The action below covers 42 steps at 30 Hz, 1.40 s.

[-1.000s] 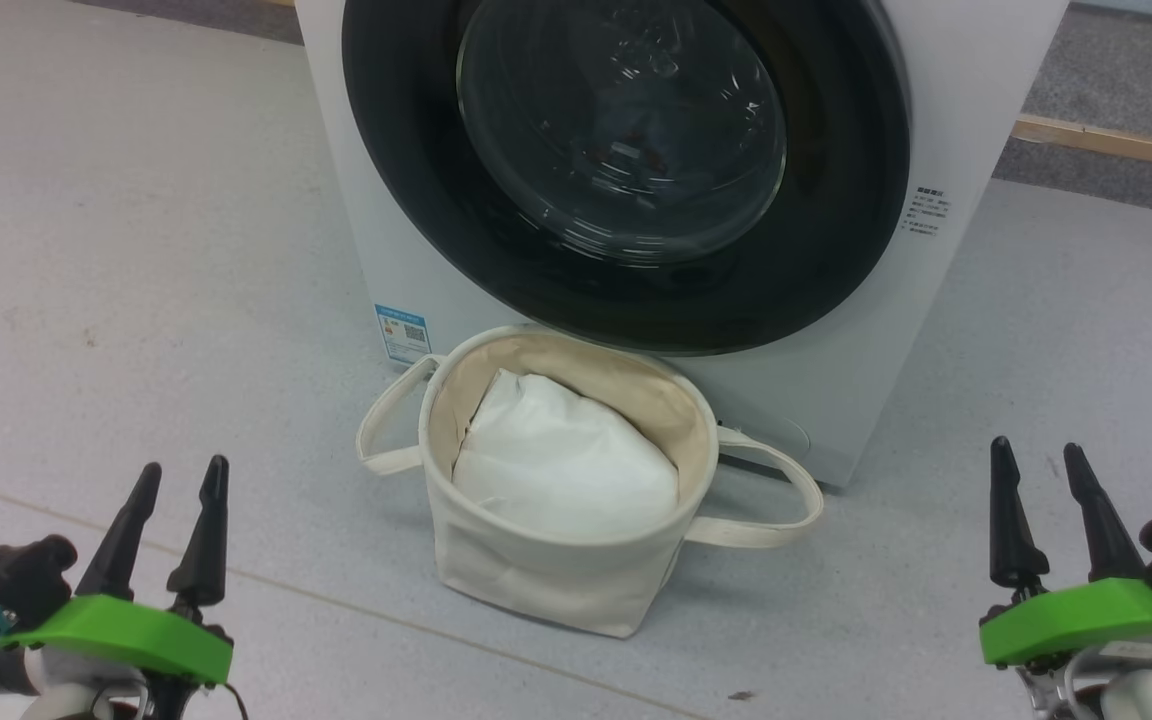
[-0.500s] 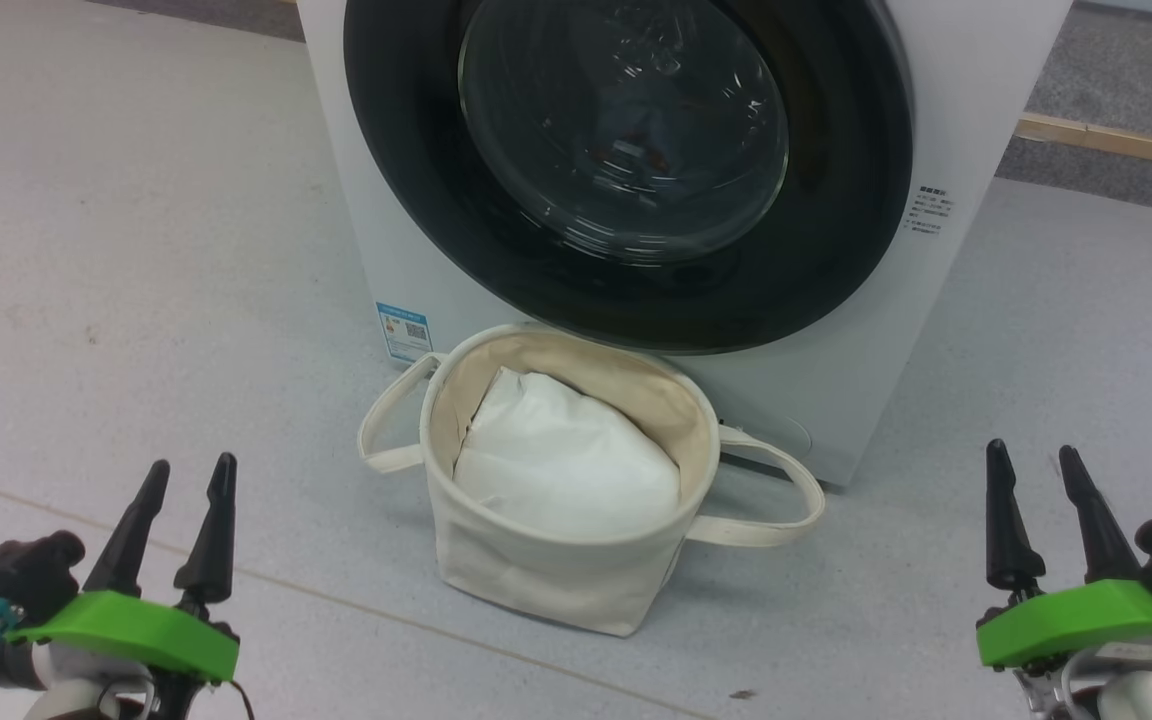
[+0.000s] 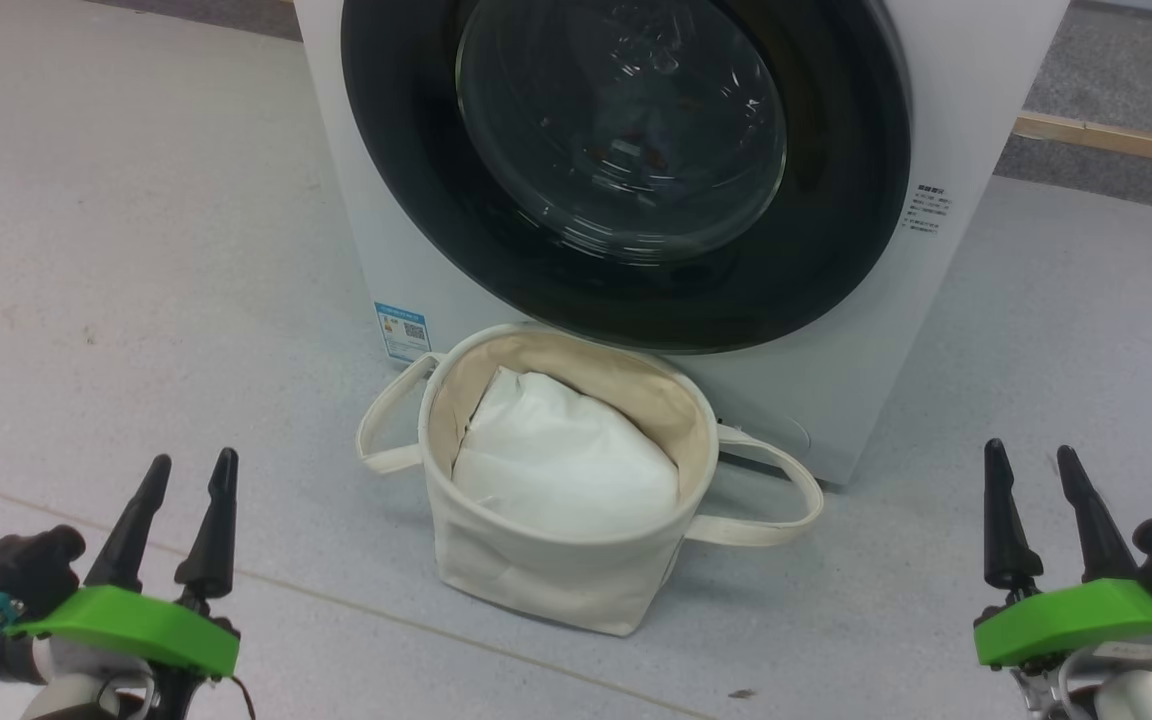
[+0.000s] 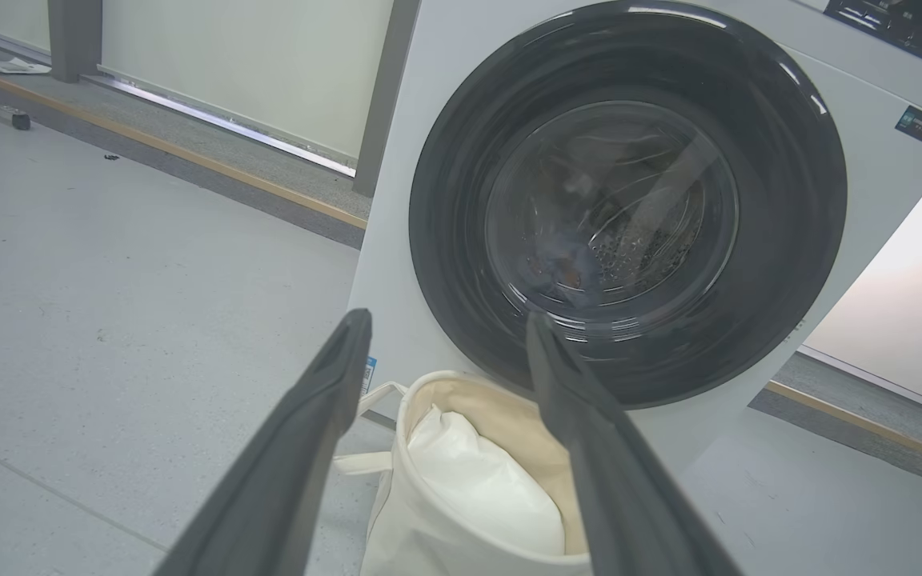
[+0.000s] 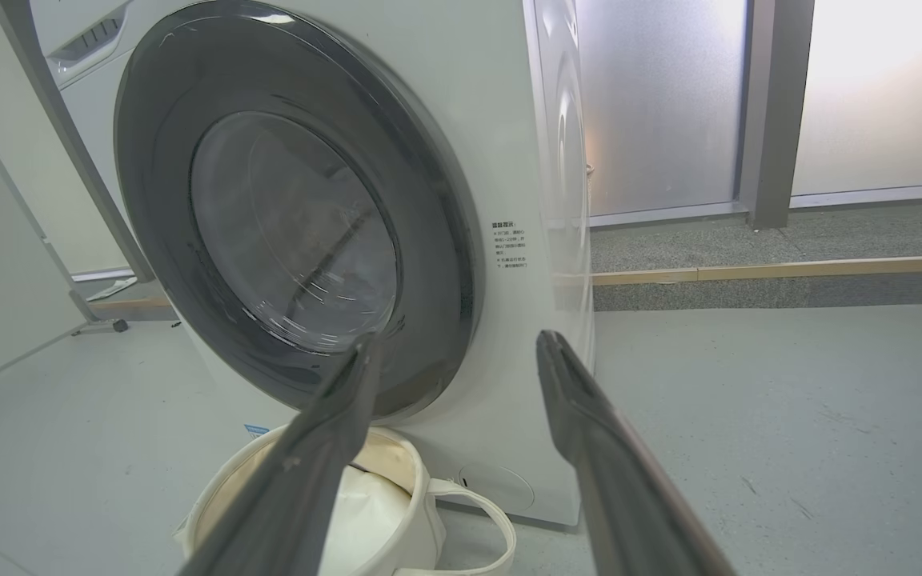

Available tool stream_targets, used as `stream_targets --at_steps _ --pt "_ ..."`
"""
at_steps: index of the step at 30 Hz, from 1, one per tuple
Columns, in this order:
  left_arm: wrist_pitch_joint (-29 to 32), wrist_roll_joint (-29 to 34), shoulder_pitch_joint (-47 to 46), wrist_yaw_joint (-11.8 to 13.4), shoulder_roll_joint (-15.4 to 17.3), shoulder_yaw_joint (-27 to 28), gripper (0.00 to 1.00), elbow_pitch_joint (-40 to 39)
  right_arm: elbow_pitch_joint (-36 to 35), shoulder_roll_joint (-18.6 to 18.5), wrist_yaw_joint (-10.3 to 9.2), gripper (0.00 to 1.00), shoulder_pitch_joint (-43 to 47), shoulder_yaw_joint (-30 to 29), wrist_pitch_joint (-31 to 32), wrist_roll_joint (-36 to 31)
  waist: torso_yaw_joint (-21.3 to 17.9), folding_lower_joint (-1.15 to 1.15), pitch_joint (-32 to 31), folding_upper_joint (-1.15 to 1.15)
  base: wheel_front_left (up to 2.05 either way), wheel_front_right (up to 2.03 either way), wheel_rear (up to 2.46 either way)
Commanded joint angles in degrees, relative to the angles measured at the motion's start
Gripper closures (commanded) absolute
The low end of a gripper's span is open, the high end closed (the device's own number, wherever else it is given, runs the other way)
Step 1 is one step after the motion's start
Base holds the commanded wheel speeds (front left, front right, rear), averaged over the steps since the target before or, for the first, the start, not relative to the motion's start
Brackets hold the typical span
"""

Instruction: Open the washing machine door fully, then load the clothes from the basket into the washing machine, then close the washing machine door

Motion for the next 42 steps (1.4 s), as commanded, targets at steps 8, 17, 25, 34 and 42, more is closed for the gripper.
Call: stream_targets --at_steps 8,17,25,34,42 --pt "-0.1 -0.7 -2.9 0.3 2.5 1.9 0.00 -2.1 -1.8 -0.5 -0.02 0.00 -2.6 0.9 -0.3 0.1 0.0 0.00 0.0 0.00 0.00 0.00 0.00" --pt "0.1 -0.5 0.9 0.0 -0.6 -0.4 1.00 1.3 1.6 0.8 0.00 1.00 0.6 0.1 0.0 0.0 0.0 0.00 0.0 0.00 0.00 0.00 0.00" --pt "1.2 -3.5 2.1 0.0 -2.1 0.2 1.00 1.7 2.7 1.6 0.00 1.00 1.1 -0.5 1.4 3.7 -0.5 0.04 0.1 0.00 0.00 0.00 0.00" --pt "2.7 -7.5 2.8 0.2 -3.0 1.4 1.00 0.1 2.5 2.0 0.00 1.00 0.8 -0.9 2.8 8.7 -1.2 0.00 0.3 0.00 0.00 0.00 0.00" --pt "4.1 -11.5 3.4 0.6 -4.1 2.5 1.00 -1.6 2.3 2.4 0.00 1.00 0.6 -1.5 4.3 13.7 -1.9 0.00 0.4 0.00 0.00 0.00 0.00"
